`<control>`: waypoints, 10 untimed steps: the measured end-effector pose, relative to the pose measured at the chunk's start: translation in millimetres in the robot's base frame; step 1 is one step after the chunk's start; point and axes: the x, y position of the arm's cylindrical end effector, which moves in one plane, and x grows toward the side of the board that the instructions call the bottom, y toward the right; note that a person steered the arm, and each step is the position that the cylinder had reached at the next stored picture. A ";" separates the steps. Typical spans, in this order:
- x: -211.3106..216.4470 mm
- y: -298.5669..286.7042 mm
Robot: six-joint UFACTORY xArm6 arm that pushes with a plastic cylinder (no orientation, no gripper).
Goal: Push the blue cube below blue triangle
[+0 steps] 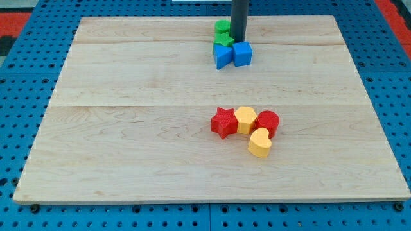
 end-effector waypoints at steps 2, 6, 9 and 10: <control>-2.9 9.5; 42.6 34.4; 85.3 21.9; 97.8 10.6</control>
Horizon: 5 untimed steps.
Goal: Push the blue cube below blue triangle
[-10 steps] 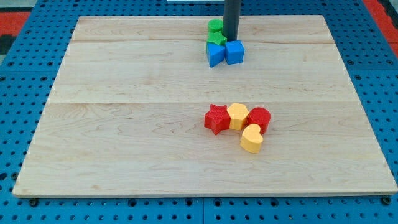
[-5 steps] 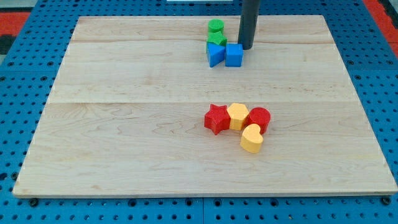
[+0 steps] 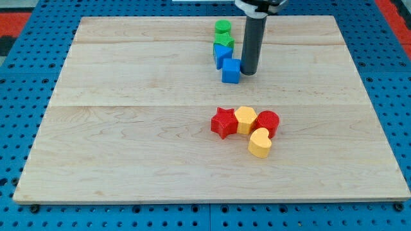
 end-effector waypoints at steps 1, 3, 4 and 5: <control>1.4 -3.1; -20.8 -2.1; -24.3 -1.6; -25.4 12.6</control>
